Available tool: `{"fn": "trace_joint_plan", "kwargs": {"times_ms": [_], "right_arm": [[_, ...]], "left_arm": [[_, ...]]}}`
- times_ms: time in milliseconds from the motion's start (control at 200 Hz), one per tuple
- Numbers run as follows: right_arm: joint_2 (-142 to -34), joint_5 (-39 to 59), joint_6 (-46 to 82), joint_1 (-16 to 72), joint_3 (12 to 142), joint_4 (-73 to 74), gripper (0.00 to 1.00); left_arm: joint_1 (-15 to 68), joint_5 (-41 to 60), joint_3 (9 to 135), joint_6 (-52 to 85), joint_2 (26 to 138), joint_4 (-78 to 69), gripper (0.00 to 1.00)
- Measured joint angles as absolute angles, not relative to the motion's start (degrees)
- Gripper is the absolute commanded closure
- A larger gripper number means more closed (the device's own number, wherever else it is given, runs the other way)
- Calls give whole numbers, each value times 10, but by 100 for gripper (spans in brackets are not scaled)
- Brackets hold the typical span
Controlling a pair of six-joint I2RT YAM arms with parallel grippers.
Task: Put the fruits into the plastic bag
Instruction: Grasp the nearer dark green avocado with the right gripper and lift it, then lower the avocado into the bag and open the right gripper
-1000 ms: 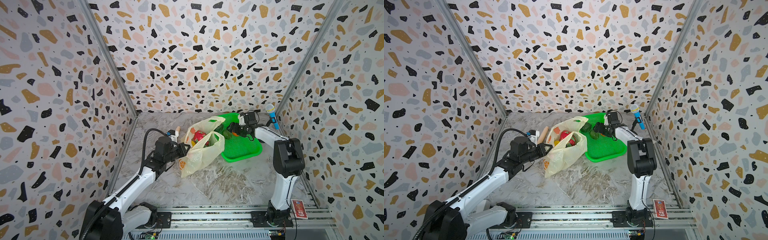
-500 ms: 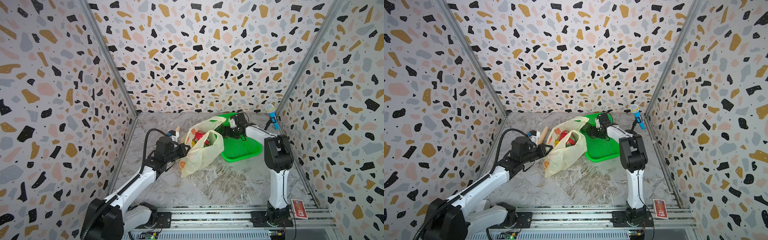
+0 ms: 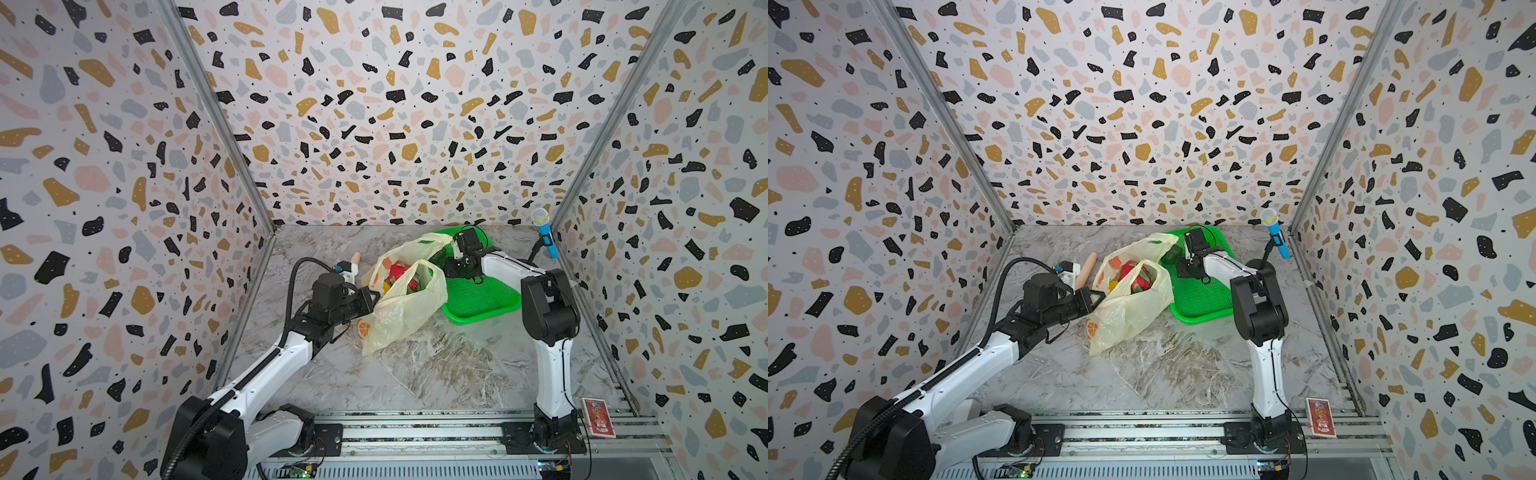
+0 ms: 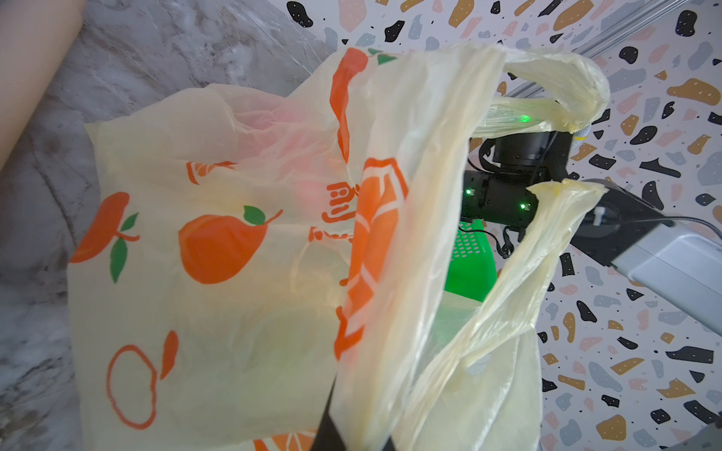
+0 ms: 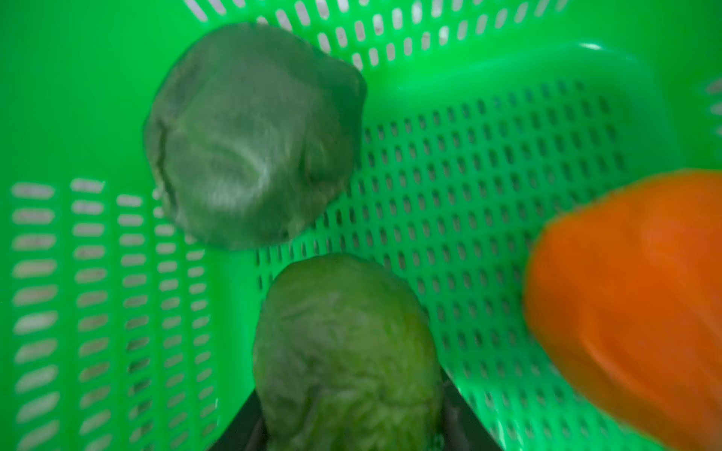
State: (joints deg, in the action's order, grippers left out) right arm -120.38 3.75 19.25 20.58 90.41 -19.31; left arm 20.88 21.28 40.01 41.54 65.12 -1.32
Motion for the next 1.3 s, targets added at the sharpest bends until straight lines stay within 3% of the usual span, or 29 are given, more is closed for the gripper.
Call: {"fn": "trace_joint_plan", "kwargs": {"times_ms": [310, 476, 821, 1301], "right_arm": [[-872, 13, 207, 214, 760, -131, 75], [-751, 13, 207, 280, 698, -57, 74], [-882, 97, 179, 445, 756, 9, 70], [-973, 112, 202, 448, 771, -32, 67]], "left_arm": [[209, 213, 400, 411, 643, -12, 100], [209, 214, 400, 411, 637, -12, 100], [209, 212, 401, 412, 636, -12, 100], [209, 205, 412, 430, 629, -17, 100]]}}
